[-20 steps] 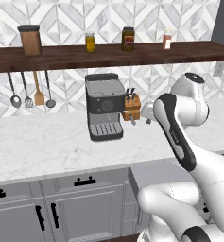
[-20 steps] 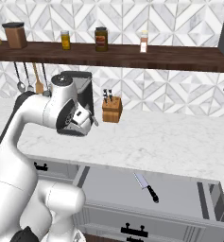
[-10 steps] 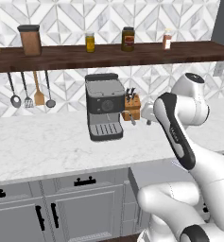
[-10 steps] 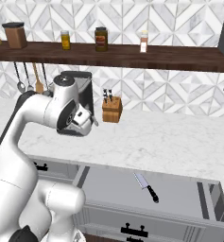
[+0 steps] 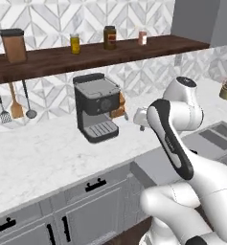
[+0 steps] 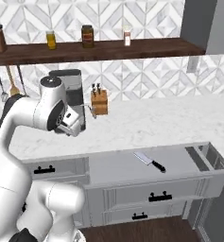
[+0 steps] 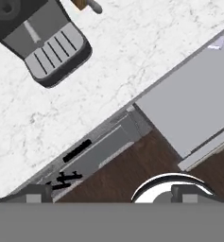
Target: Pick up the knife from the drawer and place it on the cutting board. Then place the meat from the plate to the cutting board.
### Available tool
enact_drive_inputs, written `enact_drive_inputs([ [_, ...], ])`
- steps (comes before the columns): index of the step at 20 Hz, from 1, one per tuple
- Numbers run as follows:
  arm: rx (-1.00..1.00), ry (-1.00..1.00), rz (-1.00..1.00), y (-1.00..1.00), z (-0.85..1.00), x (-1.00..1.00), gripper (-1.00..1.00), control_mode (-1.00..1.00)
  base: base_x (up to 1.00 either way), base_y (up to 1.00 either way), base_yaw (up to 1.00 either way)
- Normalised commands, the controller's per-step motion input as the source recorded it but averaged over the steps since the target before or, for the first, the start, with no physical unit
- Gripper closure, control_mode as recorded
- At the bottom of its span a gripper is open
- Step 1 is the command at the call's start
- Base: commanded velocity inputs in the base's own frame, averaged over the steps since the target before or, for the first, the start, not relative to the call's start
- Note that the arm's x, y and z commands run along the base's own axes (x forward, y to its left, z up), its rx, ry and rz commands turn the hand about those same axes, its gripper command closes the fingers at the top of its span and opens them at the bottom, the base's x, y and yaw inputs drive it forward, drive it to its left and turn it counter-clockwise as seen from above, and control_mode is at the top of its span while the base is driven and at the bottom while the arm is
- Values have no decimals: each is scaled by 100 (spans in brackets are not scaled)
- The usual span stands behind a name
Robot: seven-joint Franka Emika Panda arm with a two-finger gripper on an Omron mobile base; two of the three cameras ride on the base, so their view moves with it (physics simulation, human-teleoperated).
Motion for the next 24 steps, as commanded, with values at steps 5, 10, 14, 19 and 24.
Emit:
enact_drive_inputs([
  [5, 0, 0, 0, 0, 0, 0, -100, 100, -23, 9, -98],
  [10, 0, 0, 0, 0, 0, 0, -100, 100, -17, 8, -99],
  [14, 0, 0, 0, 0, 0, 0, -100, 100, -28, 11, -93],
  [19, 0, 0, 0, 0, 0, 0, -100, 100, -65, 25, -82],
  [24, 0, 0, 0, 0, 0, 0, -100, 100, -89, 55, -51],
])
